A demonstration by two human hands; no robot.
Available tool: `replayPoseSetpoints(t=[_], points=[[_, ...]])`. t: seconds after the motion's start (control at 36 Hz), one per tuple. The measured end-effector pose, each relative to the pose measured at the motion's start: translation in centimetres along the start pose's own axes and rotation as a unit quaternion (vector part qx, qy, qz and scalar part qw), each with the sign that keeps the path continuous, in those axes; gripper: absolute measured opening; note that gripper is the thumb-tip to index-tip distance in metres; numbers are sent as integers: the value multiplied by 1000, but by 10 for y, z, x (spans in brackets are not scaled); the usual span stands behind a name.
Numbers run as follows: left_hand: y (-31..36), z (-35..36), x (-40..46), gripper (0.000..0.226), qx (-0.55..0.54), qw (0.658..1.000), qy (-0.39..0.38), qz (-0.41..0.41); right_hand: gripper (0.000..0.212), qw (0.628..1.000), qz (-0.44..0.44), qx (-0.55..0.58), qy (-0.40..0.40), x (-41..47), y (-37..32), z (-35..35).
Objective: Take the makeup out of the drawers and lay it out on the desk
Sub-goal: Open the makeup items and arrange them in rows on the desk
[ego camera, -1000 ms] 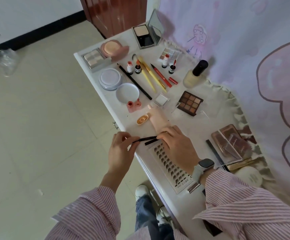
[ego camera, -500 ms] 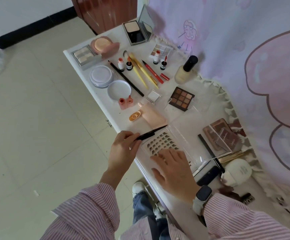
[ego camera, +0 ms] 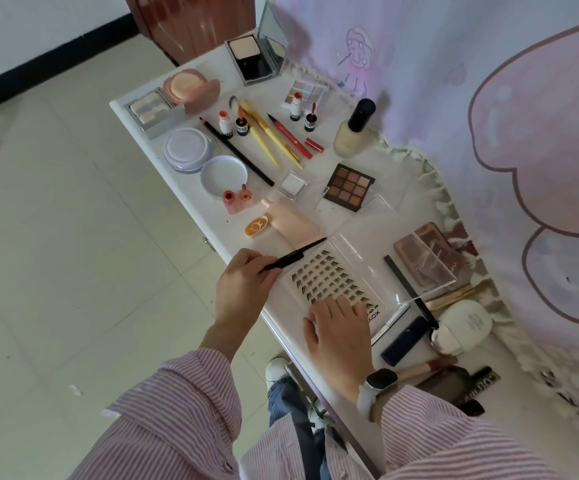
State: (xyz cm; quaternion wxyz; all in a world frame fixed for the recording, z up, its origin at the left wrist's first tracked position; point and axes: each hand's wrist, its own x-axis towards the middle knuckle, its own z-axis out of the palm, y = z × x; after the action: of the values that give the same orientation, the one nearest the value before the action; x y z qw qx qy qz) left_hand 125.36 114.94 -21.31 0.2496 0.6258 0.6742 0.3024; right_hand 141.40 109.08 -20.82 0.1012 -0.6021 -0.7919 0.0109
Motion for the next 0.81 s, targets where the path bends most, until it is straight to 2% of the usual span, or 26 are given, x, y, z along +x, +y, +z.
replayPoseSetpoints(t=[0.14, 0.25, 0.33, 0.42, 0.53, 0.61, 0.81], points=[[4, 2, 0, 15, 14, 1000, 7, -1, 14, 996, -11, 91, 20, -2, 6, -9], [4, 4, -6, 23, 5, 1000, 22, -5, 10, 985, -3, 168, 49, -10, 22, -25], [10, 5, -16, 28, 3, 999, 47, -17, 7, 981, 6, 185, 55, -24, 43, -41], [19, 9, -33, 30, 10, 997, 80, -21, 4, 983, 34, 173, 48, -38, 68, -55], [35, 19, -62, 37, 22, 995, 96, -35, 12, 985, 137, 104, 24, -49, 102, -67], [46, 29, -82, 36, 27, 994, 100, -41, 17, 978, 202, 44, -29, -46, 119, -65], [64, 44, -118, 33, 25, 994, 96, -44, 30, 969, 218, -35, -108, -19, 124, -61]])
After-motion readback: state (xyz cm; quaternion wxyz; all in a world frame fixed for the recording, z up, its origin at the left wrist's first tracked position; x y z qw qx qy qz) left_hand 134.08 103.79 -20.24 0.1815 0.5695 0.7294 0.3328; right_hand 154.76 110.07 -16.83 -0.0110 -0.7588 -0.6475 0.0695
